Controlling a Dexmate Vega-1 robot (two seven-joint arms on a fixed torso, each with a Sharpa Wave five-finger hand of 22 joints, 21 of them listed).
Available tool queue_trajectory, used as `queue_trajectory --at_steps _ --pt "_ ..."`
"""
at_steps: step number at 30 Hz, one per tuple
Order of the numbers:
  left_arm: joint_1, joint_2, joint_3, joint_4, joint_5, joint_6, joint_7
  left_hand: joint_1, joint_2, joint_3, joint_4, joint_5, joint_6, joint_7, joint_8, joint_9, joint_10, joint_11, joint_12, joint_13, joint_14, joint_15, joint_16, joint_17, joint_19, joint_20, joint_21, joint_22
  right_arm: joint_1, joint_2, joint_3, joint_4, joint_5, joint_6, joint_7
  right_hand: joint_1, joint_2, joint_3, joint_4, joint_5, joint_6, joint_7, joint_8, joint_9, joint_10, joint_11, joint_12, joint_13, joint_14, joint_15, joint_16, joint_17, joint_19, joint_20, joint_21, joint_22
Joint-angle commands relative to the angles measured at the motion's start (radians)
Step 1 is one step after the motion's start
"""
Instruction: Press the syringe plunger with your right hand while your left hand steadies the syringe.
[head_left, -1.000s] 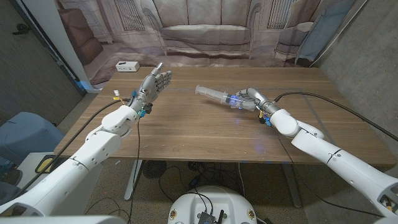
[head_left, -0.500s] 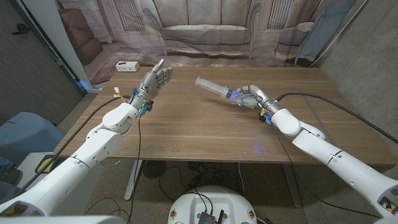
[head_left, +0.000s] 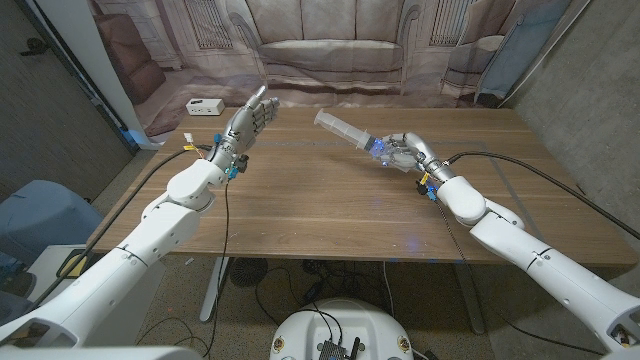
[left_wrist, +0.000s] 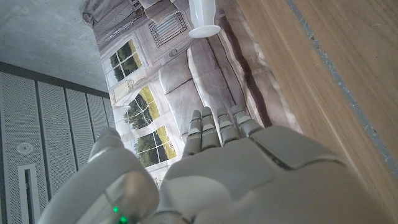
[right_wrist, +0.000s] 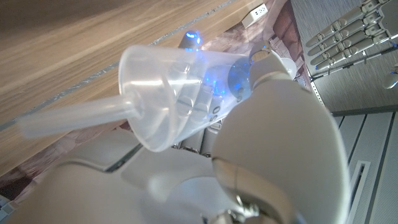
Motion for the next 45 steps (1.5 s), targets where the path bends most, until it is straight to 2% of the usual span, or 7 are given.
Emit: queue_trajectory --at_steps 1,4,16,28,35,45 --pt "-0.023 -0.008 0.005 -0.009 0.072 -0.039 0.025 0.004 0.007 -0.001 -0.006 0.008 0.007 -0.002 0.003 0.003 0.01 -0.003 0.005 0.004 0.012 -0.003 0.008 0.003 0.005 0.004 0.004 0.003 -0.033 0.013 0.027 -0.042 0.047 0.024 -0.008 0.055 0.179 0.065 0.056 0.004 0.107 -0.091 -0.003 0.007 0.015 0.006 -0.006 0.003 0.051 -0.101 -0.005 0.007 -0.005 -0.003 0.01 0.003" --pt "-0.029 -0.017 0.008 -0.002 0.081 -0.057 0.024 0.005 0.007 -0.001 -0.007 0.008 0.009 -0.002 0.004 0.003 0.012 -0.005 0.006 0.004 0.012 -0.003 0.008 0.003 0.005 0.004 0.004 0.003 -0.038 0.015 0.031 -0.05 0.049 0.031 -0.01 0.06 0.184 0.071 0.056 0.005 0.103 -0.087 -0.007 0.008 0.011 0.019 -0.009 0.004 0.047 -0.098 -0.008 0.012 -0.008 -0.002 0.013 0.003" --pt "-0.046 -0.07 0.017 0.037 0.14 -0.13 0.061 0.011 0.008 0.001 -0.012 0.007 0.045 -0.008 0.014 0.003 0.038 -0.014 0.014 0.004 0.038 -0.018 0.014 0.003 0.014 0.001 0.007 0.003 -0.061 0.039 0.046 -0.092 0.08 0.018 -0.027 0.062 0.181 0.075 0.058 0.004 0.104 -0.083 -0.012 0.009 0.012 0.012 -0.013 0.006 0.053 -0.098 -0.008 0.022 -0.01 0.0 0.023 0.003" --pt "-0.072 -0.073 0.032 0.042 0.228 -0.14 0.089 0.014 0.007 0.001 -0.014 0.006 0.051 -0.009 0.013 0.003 0.045 -0.021 0.015 0.004 0.041 -0.021 0.012 0.003 0.015 -0.004 0.006 0.003 -0.061 0.059 0.046 -0.094 0.092 0.025 -0.03 0.061 0.179 0.079 0.061 0.004 0.105 -0.082 -0.017 0.01 0.015 0.012 -0.016 0.007 0.055 -0.098 -0.012 0.027 -0.008 0.001 0.032 0.003" --pt "-0.088 -0.066 0.038 0.037 0.29 -0.135 0.109 0.017 0.007 0.001 -0.017 0.005 0.05 -0.019 0.009 0.003 0.031 -0.022 0.007 0.004 0.017 -0.03 0.001 0.003 -0.008 -0.012 -0.003 0.003 -0.056 0.062 0.043 -0.094 0.09 0.032 -0.026 0.064 0.178 0.081 0.06 0.003 0.107 -0.073 -0.019 0.01 0.017 0.018 -0.017 0.008 0.055 -0.092 -0.013 0.033 -0.01 0.003 0.038 0.003" --pt "-0.108 -0.085 0.051 0.058 0.327 -0.144 0.126 0.019 0.008 0.002 -0.019 0.005 0.054 -0.022 0.008 0.003 0.029 -0.026 0.005 0.004 0.012 -0.034 0.0 0.003 -0.02 -0.016 -0.006 0.003 -0.055 0.075 0.039 -0.092 0.088 0.043 -0.028 0.064 0.177 0.082 0.06 0.003 0.109 -0.073 -0.022 0.011 0.017 0.02 -0.019 0.009 0.057 -0.092 -0.014 0.038 -0.012 0.003 0.044 0.003"
